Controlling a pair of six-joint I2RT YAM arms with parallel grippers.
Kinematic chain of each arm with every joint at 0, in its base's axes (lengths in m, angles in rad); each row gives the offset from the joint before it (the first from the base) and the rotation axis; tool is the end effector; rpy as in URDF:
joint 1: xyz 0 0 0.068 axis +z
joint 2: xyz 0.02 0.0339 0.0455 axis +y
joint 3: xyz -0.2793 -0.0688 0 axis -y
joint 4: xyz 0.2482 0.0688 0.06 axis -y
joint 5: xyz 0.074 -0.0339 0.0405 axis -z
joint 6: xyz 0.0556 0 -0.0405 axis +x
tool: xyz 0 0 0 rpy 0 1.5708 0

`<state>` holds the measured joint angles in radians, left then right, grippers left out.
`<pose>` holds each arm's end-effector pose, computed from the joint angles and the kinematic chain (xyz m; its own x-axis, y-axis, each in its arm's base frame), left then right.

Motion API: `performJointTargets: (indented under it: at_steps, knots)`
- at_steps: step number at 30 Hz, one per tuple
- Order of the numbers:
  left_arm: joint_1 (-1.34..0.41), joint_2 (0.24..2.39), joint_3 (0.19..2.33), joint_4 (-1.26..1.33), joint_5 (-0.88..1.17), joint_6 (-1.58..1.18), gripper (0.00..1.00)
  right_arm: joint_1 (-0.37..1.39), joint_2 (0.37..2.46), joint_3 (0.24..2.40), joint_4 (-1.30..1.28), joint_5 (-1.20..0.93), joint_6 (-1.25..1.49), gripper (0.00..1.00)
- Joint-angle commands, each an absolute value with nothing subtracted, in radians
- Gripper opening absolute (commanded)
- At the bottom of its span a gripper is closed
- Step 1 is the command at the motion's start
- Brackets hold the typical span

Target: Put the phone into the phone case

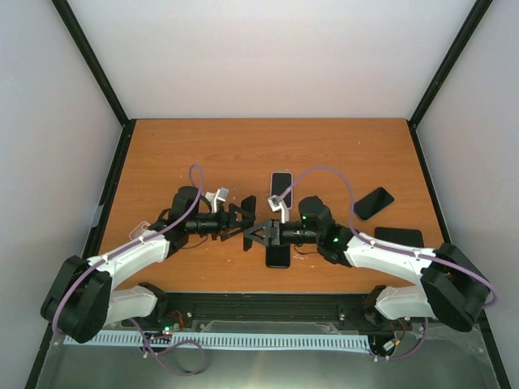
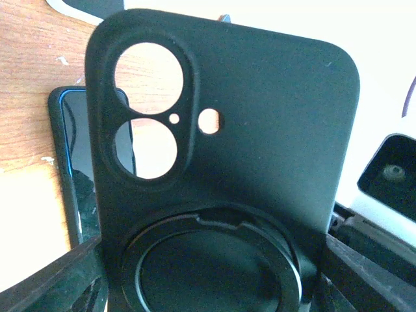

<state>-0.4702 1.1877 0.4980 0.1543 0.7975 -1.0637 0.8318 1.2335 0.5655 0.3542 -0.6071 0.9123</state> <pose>0.1980 -0.1452 0.2033 -0.9772 -0.1883 -0.0985 0.0226 0.3690 -0.9291 0.1607 0.2235 0.2335 -0.8964 -0.0193 -0.4428 -0.4307 0.2735 0.8600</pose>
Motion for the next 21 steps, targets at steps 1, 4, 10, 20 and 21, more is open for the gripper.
performJointTargets:
  at_steps: [1, 4, 10, 20, 21]
  knots:
    - [-0.46, 1.158, 0.492, 0.202, 0.816, -1.075, 0.7, 0.895, 1.309, 0.631, 0.402, -0.569, 0.93, 0.47]
    - [-0.46, 1.144, 0.48, 0.196, 0.807, -1.077, 0.7, 0.922, 1.336, 0.623, 0.438, -0.536, 0.961, 0.24]
    - [-0.457, 1.118, 0.552, -0.041, 0.644, -0.999, 0.92, 0.94, 1.335, 0.622, 0.384, -0.461, 0.966, 0.03]
    - [-0.45, 1.085, 0.717, -0.378, 0.342, -0.902, 0.99, 0.962, 1.432, 0.811, -0.12, -0.238, 0.911, 0.03]
    - [-0.447, 1.082, 0.725, -0.393, 0.325, -0.899, 0.99, 0.967, 1.452, 0.838, -0.162, -0.215, 0.905, 0.03]
